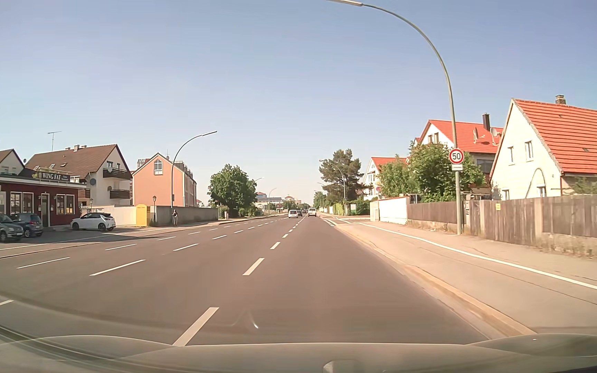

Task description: Follow the waypoints while adhering to traffic rules and regulations

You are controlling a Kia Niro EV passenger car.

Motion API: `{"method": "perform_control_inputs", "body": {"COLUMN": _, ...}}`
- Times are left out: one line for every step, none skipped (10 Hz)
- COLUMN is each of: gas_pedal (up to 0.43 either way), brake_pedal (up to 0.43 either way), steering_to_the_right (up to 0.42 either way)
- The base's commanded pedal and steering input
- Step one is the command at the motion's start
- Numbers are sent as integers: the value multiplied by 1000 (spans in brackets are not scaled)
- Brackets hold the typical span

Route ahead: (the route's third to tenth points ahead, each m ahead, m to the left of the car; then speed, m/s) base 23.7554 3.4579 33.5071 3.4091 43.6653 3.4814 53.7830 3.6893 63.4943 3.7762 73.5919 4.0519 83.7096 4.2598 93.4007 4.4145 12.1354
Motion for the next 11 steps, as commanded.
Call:
{"method": "perform_control_inputs", "body": {"gas_pedal": 138, "brake_pedal": 0, "steering_to_the_right": -6}}
{"method": "perform_control_inputs", "body": {"gas_pedal": 138, "brake_pedal": 0, "steering_to_the_right": -6}}
{"method": "perform_control_inputs", "body": {"gas_pedal": 138, "brake_pedal": 0, "steering_to_the_right": -6}}
{"method": "perform_control_inputs", "body": {"gas_pedal": 138, "brake_pedal": 0, "steering_to_the_right": -6}}
{"method": "perform_control_inputs", "body": {"gas_pedal": 138, "brake_pedal": 0, "steering_to_the_right": -6}}
{"method": "perform_control_inputs", "body": {"gas_pedal": 138, "brake_pedal": 0, "steering_to_the_right": -6}}
{"method": "perform_control_inputs", "body": {"gas_pedal": 138, "brake_pedal": 0, "steering_to_the_right": -5}}
{"method": "perform_control_inputs", "body": {"gas_pedal": 138, "brake_pedal": 0, "steering_to_the_right": -5}}
{"method": "perform_control_inputs", "body": {"gas_pedal": 138, "brake_pedal": 0, "steering_to_the_right": -5}}
{"method": "perform_control_inputs", "body": {"gas_pedal": 138, "brake_pedal": 0, "steering_to_the_right": -4}}
{"method": "perform_control_inputs", "body": {"gas_pedal": 150, "brake_pedal": 0, "steering_to_the_right": -4}}
